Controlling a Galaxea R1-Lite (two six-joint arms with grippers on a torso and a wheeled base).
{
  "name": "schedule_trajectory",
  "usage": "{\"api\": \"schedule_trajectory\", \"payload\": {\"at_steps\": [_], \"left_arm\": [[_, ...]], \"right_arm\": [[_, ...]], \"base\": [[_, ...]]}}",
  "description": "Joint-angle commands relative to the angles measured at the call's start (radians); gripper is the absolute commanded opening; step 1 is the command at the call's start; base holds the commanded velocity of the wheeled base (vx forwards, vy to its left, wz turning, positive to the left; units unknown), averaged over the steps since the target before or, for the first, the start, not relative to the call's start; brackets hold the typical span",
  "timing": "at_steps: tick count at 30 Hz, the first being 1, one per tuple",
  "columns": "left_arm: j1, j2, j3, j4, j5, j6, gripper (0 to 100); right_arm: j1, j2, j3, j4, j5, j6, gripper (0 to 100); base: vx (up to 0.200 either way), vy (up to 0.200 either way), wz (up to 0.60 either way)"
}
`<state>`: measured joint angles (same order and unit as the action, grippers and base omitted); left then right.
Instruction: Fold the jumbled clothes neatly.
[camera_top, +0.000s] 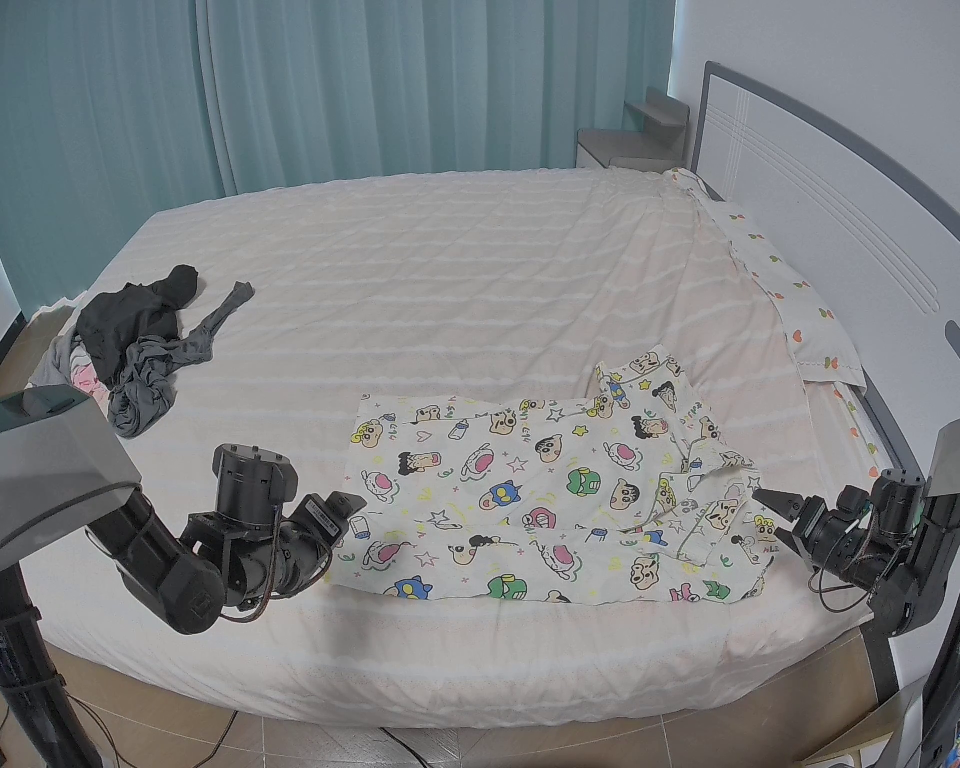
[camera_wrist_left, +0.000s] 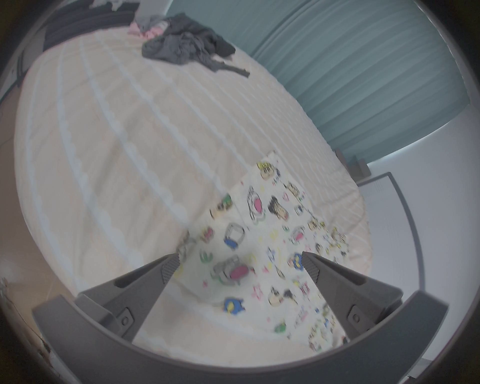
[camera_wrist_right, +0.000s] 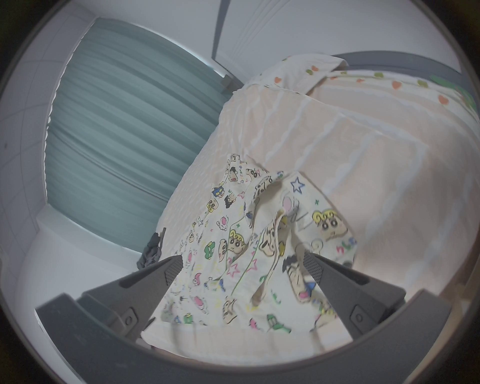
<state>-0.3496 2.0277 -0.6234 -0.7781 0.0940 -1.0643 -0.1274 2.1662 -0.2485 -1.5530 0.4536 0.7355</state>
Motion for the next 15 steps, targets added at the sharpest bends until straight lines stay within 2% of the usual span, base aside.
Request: {"api": "schedule_trajectory", "payload": {"at_steps": [1,2,3,4,10,15], "left_arm": [[-0.009,-0.084,0.122,-0.046,-0.188,-0.039,100],[-0.009,-0.084,0.122,-0.046,-0.188,-0.039,100],[-0.008,-0.084,0.152,-0.073,-0.240,-0.037,100],[-0.008,-0.080,0.163,-0.086,-0.247,-0.036,100],[-0.009,-0.055,0.205,-0.167,-0.254,-0.029,100],[-0.008,-0.038,0.205,-0.179,-0.249,-0.029,100]], "right_arm": [[0.051,-0.106,0.101,-0.013,0.004,0.191,100],[0.051,-0.106,0.101,-0.013,0.004,0.191,100],[0.081,-0.098,0.100,-0.013,0.005,0.263,100],[0.097,-0.091,0.098,-0.013,0.007,0.268,100],[0.201,0.015,0.061,-0.013,-0.016,0.265,100],[0.223,0.089,0.037,-0.013,-0.070,0.240,100]], "base": [[0.000,0.000,0.00],[0.000,0.000,0.00],[0.000,0.000,0.00],[0.000,0.000,0.00],[0.000,0.000,0.00],[0.000,0.000,0.00]]}}
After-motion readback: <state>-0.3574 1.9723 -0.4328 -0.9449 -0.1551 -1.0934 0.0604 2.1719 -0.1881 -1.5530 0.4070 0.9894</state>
